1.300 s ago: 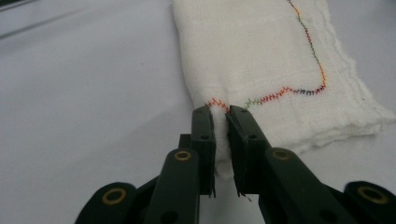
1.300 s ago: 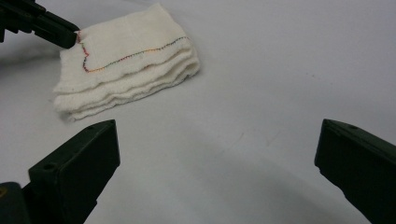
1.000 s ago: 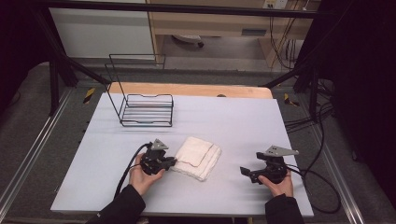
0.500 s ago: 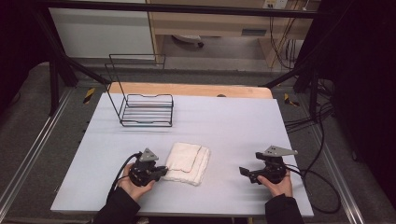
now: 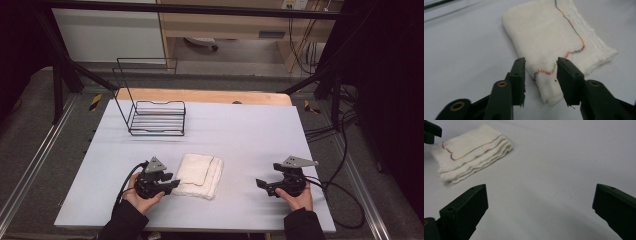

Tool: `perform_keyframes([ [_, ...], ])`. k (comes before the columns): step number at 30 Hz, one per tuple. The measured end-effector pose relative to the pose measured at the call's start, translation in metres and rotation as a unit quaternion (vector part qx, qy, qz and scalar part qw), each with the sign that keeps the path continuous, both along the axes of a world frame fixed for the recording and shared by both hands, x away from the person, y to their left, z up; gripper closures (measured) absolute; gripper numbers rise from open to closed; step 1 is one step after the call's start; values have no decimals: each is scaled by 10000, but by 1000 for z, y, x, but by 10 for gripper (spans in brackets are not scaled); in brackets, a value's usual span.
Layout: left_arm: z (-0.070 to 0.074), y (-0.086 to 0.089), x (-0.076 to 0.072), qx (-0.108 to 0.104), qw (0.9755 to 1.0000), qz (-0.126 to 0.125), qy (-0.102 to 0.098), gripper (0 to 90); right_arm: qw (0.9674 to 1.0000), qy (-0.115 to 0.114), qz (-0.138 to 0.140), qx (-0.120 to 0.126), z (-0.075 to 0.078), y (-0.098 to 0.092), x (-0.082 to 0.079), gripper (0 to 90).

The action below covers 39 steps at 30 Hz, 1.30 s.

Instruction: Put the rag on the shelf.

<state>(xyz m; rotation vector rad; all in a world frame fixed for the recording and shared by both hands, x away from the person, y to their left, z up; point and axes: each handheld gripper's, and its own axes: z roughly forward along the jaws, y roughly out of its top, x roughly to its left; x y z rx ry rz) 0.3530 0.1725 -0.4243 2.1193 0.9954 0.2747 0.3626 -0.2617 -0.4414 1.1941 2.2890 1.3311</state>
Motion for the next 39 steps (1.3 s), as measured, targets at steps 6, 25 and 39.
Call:
perform_keyframes([
  [6,6,-1,23,-108,9999,26,25,357,10000,-10,10,-14,0,0,0,7],
  [25,-6,-21,88,125,9990,393,158,306,10000,-6,13,-27,0,0,0,7],
  [39,-18,-27,97,57,9986,375,358,557,10000,3,16,-22,0,0,0,8],
])
